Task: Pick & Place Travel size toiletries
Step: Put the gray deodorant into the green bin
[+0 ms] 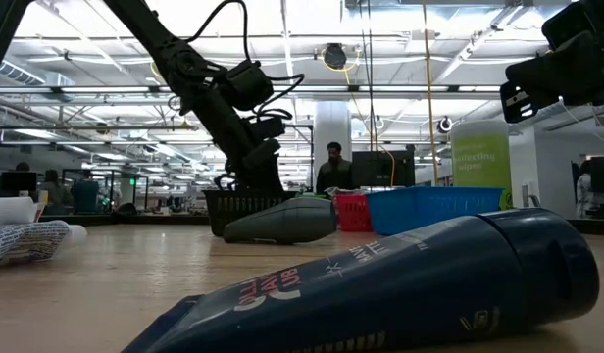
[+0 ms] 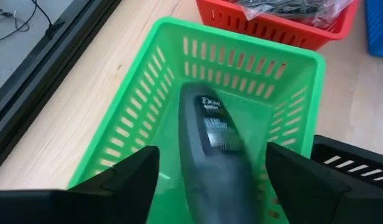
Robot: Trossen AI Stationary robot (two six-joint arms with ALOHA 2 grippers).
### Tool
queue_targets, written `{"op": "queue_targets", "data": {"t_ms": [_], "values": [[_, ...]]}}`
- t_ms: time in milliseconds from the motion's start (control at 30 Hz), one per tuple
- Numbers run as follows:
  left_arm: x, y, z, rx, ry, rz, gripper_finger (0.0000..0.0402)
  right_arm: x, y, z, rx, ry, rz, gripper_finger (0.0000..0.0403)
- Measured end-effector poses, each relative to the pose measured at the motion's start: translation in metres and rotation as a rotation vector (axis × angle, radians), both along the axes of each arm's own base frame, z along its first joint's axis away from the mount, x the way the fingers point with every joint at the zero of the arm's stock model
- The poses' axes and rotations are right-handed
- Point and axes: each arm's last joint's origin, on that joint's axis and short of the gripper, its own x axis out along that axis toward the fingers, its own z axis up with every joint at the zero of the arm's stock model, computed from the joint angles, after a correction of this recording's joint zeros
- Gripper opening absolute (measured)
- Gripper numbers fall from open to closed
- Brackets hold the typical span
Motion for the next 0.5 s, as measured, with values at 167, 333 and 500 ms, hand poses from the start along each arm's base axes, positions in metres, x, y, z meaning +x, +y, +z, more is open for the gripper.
{"op": "queue_targets", "data": {"t_ms": [167,333,500], "values": [[0.006,-0.005,0.006,0.087,0.040,-0.015,0.0316,0.000,0.000,0.000,0.000,0.000,0.000,0.0004],[0.024,-0.017,0.033,0.173,0.093,-0.051,0.0315,0.000,0.000,0.000,0.000,0.000,0.000,0.0004],[0.044,-0.043,0.071,0.227,0.128,-0.123,0.0304,0.000,0.000,0.000,0.000,0.000,0.000,0.0004]]}}
